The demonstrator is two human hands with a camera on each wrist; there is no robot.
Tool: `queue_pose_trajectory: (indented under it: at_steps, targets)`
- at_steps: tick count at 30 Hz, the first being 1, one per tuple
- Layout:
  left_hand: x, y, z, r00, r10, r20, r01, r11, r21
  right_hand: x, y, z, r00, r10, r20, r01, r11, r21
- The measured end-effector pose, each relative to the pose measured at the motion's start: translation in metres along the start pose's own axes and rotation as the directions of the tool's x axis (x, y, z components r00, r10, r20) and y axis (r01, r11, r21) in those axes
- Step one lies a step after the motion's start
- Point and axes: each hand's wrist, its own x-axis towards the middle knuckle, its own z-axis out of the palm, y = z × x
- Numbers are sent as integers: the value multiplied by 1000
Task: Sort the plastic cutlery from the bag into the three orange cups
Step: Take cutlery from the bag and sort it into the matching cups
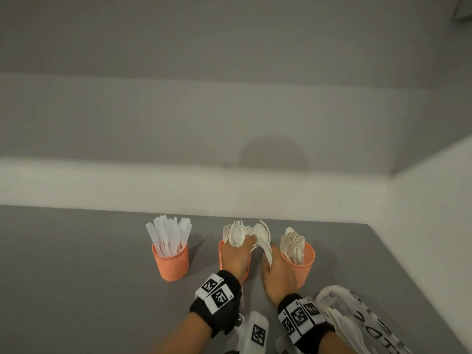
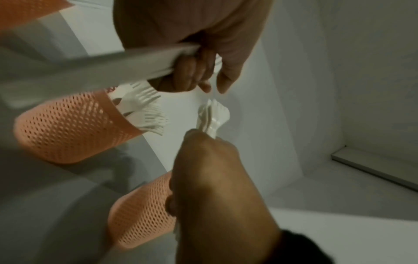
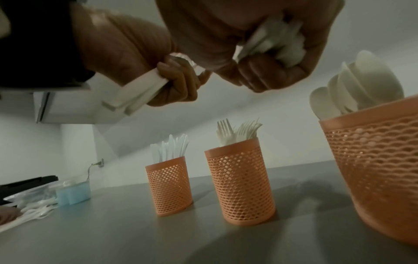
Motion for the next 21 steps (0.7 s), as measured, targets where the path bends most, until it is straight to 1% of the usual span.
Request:
queue_pose_trajectory:
  at_steps: [2, 4, 5, 8, 11, 13, 14, 18, 21]
  targets:
    - [-3, -2, 6, 1000, -2, 2, 2, 1000, 17, 1, -2, -1, 1000, 6, -30, -7, 999, -37]
    - [-4, -4, 13, 999, -41, 4, 41, 999, 22, 2, -4, 0, 998, 46, -49, -45, 999, 10]
    - [-5, -5, 16, 999, -51, 2, 51, 998, 31, 2, -5, 1, 998, 40, -46, -40, 999, 5]
    - [-1, -11, 20, 999, -19, -27, 21, 997, 75, 0, -9, 1, 1000, 7, -13, -7, 999, -43]
    - [-2, -9, 19, 999, 9, -34, -4, 987, 160, -1, -12, -3, 1000, -11, 16, 11, 1000, -17]
    - [0, -10, 18, 1000, 13, -17, -10, 981, 193, -1, -11, -5, 999, -10, 46, 10, 1000, -5]
    - [2, -11, 17, 1000, 10, -2, -10, 980, 197, -1, -10, -7, 997, -2, 77, 1, 1000, 15]
    - [5, -11, 8, 995, -45, 86, 28, 982, 189, 0, -2, -5, 976, 32, 214, -72, 980, 183]
    - [8, -7, -1, 997, -57, 60, 51, 993, 108, -1, 2, -7, 967, 30, 254, -114, 940, 322]
